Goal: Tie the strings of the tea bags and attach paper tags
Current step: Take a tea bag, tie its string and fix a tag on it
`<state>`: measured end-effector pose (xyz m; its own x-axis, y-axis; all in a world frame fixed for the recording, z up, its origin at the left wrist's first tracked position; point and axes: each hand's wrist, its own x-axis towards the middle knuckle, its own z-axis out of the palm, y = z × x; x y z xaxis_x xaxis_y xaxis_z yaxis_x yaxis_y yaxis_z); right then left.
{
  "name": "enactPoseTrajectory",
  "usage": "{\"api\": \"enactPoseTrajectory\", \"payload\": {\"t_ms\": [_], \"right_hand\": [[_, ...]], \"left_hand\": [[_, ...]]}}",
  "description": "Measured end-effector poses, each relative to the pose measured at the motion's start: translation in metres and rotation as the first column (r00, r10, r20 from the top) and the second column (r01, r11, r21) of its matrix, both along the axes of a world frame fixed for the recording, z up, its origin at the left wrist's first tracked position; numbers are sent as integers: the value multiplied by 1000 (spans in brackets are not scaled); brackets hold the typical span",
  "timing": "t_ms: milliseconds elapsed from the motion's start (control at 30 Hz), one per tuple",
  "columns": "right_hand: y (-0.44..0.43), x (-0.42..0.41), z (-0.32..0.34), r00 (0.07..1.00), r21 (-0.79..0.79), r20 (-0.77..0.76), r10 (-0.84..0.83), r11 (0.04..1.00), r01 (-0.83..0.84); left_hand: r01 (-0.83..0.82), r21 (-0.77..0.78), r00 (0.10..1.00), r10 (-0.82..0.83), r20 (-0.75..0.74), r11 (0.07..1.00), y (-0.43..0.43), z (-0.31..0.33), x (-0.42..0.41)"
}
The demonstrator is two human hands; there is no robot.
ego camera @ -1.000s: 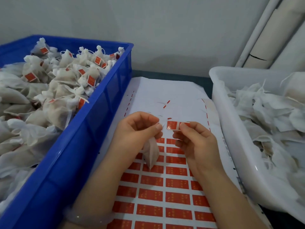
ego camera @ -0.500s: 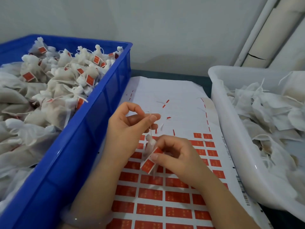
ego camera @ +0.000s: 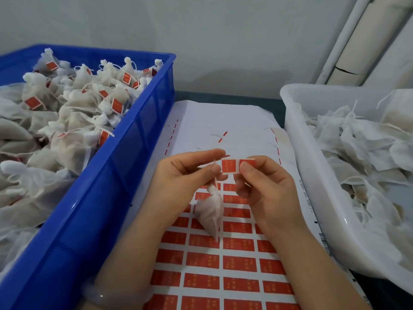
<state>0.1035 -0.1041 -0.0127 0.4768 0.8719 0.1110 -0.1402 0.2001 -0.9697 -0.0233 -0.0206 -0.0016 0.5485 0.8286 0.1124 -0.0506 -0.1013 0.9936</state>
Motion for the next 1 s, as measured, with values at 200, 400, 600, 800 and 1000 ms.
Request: {"api": "enactPoseTrajectory", "payload": {"t_ms": [200,400,600,800,1000], "right_hand": [[2,-5,-1,998,-110,32,-47,993,50],[5,-4,-3,995,-176,-96,10,984,-27],[5,-6,-3,994,-146,-111,14,989,-30],[6,-6,-4,996,-154,-88,-24,988,10],[4,-6,-4,997,-159,15,-81,984,82]], "left_hand": [[129,44,991,-127,-52,991,-5,-1,3],[145,66,988,-141,-63,987,-5,-4,6],[154,99,987,-149,-55,983,-5,-5,6],[158,111,987,-153,-58,981,-5,-5,5],[159,124,986,-150,-78,980,-6,-4,5]]}}
